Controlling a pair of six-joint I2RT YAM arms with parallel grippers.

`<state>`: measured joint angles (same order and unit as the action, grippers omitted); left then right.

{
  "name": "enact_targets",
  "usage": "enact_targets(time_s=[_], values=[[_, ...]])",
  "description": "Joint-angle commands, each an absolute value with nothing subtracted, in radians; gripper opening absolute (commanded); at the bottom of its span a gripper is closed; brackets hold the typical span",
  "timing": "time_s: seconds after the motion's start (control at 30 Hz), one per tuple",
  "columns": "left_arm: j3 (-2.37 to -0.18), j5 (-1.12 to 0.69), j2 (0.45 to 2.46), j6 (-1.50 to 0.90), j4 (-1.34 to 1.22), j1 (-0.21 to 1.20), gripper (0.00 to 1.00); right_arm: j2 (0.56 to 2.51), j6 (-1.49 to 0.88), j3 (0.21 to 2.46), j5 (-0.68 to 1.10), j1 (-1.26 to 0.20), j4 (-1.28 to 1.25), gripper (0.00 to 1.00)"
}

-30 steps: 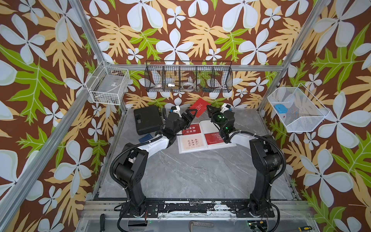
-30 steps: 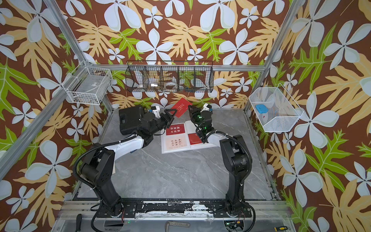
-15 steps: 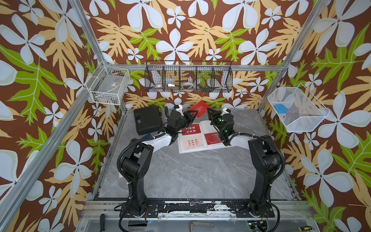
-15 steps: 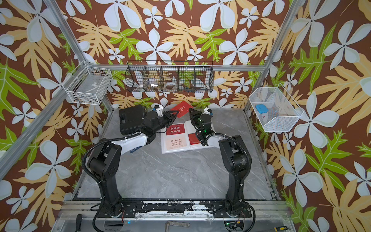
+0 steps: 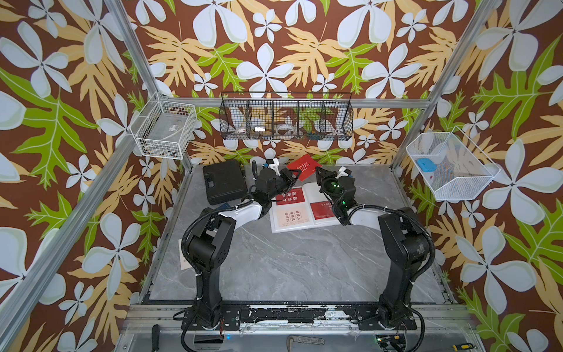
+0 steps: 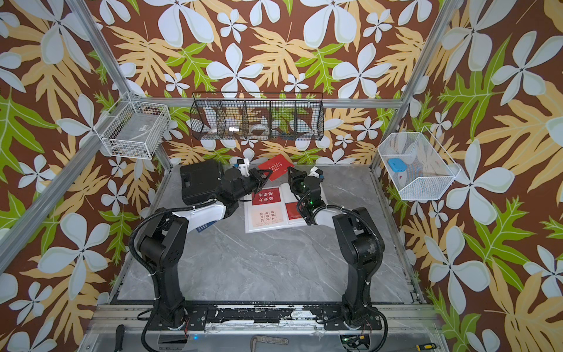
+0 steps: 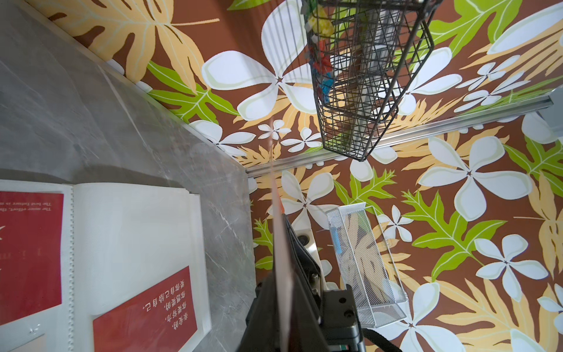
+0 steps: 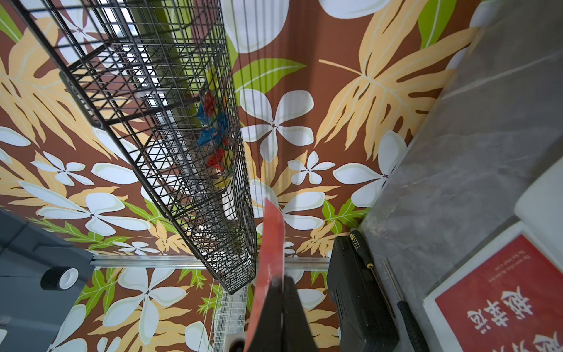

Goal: Place the photos into the photo albums
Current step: Pick up the photo at the center of the board, then insert the photo into the photo album.

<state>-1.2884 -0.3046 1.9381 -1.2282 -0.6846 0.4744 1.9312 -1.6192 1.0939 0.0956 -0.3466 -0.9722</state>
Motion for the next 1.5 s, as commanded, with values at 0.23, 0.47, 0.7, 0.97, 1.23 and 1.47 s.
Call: enact_targets(time_s=[0.23, 0.47, 0.7, 0.97, 1.23, 1.47], values=[[-1.28, -0.39, 1.916, -1.139, -0.608, 0.439, 0.0, 1.856, -1.43, 1.054, 0.149, -0.304, -0.87, 0.5], [-1.259, -0.461, 1.884, -0.965, -0.419, 0.392, 0.0, 1.781, -0.952, 1.152, 0.182, -0.261, -0.313, 0.65], [-1.293, -0.483, 1.897, -0.819, -0.236, 0.363, 0.0, 2.005, -0.655, 1.443, 0.266, -0.224, 0.12, 0.45], [-1.299, -0.53, 1.953, -0.787, -0.207, 0.345, 0.0, 2.172, -0.526, 1.611, 0.18, -0.221, 0.275, 0.32], [-1.312, -0.537, 2.006, -0.768, -0.181, 0.344, 0.0, 2.251, -0.502, 1.654, 0.107, -0.191, 0.381, 0.23], [-1.353, -0.586, 2.071, -0.786, -0.196, 0.341, 0.0, 2.279, -0.476, 1.691, 0.075, -0.175, 0.427, 0.22]])
